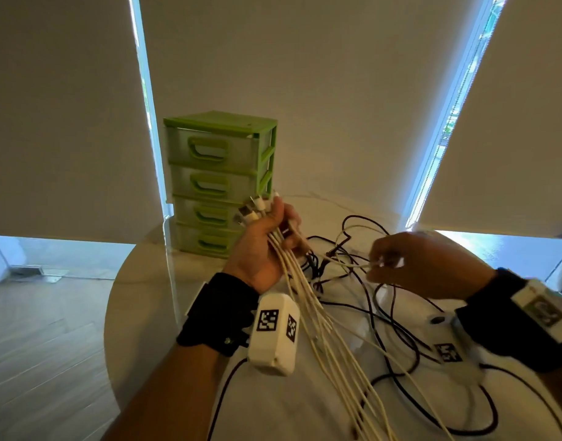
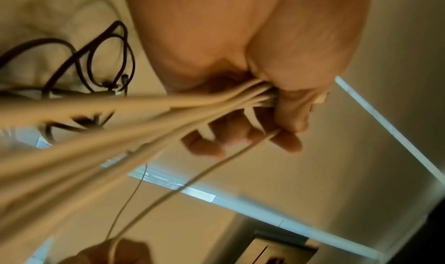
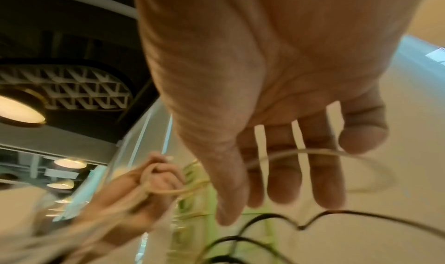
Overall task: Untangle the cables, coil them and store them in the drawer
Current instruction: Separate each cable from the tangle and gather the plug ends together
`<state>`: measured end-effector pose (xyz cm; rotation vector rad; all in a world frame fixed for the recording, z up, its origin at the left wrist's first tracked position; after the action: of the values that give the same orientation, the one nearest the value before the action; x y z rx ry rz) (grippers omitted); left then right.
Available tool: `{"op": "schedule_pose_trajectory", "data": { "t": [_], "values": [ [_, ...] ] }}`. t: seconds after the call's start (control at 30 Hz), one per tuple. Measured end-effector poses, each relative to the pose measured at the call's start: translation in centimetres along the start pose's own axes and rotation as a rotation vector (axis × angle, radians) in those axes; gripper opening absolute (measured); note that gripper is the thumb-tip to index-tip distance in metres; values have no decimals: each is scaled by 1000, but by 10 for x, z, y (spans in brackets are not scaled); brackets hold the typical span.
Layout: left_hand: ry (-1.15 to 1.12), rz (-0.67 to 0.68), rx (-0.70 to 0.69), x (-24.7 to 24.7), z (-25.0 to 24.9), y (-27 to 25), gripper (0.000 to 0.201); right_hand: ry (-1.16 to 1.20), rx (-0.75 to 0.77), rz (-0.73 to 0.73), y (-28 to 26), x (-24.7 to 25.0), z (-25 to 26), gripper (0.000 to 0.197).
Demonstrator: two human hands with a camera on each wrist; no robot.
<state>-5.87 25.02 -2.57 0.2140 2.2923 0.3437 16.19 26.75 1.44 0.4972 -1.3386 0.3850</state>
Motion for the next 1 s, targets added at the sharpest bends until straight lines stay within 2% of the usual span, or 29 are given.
{"op": "schedule_pose_trajectory", "data": {
  "t": [0.1,0.2,0.3,0.37,0.4,0.47,0.5,0.6,0.67,0.7,0.8,0.87,0.93,1.0],
  "values": [
    [-130,-18,-34,6,-9,2,38,-10,-161,-89,4,26,-50,20],
    [-147,-56,-16,5,-7,4,38,27,-255,-258,19,57,-87,13],
    [-48,-153,-24,9,-1,9,33,-14,-300,-434,37,80,-93,13],
    [-36,-221,-80,11,0,10,29,34,-334,-456,51,89,-84,16],
    [-39,-234,-97,10,0,10,29,174,-353,-416,54,93,-75,16],
    [-51,-238,-104,6,0,8,32,519,-313,-360,62,100,-59,17],
    [-52,-232,-109,2,-1,7,30,595,-250,-414,66,105,-52,20],
    [38,-230,-105,-9,2,9,14,481,-21,-682,72,125,-21,15],
    [199,-237,-90,-16,7,13,3,377,122,-782,70,132,-5,17],
    [288,-236,-79,-20,9,17,10,329,181,-805,70,135,-2,21],
    [512,-238,-79,-44,11,36,11,282,207,-774,56,137,7,8],
    [584,-231,-130,-69,8,52,9,320,216,-694,44,136,11,9],
    [621,-200,-190,-94,3,66,14,342,229,-566,29,131,18,18],
    [735,-107,-169,-109,0,76,14,327,261,-507,16,123,21,26]
  ]
}}
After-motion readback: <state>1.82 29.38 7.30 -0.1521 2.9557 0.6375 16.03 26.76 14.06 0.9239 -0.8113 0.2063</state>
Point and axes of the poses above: each hand's wrist, its own y-axis towards the middle knuckle, its own x-axis out of the back of the hand, z = x × y, the point moved 2 cm from there along y, towards the middle knuckle, and after that the axes turned 3 degrees about -x, right-handed, at the moved point
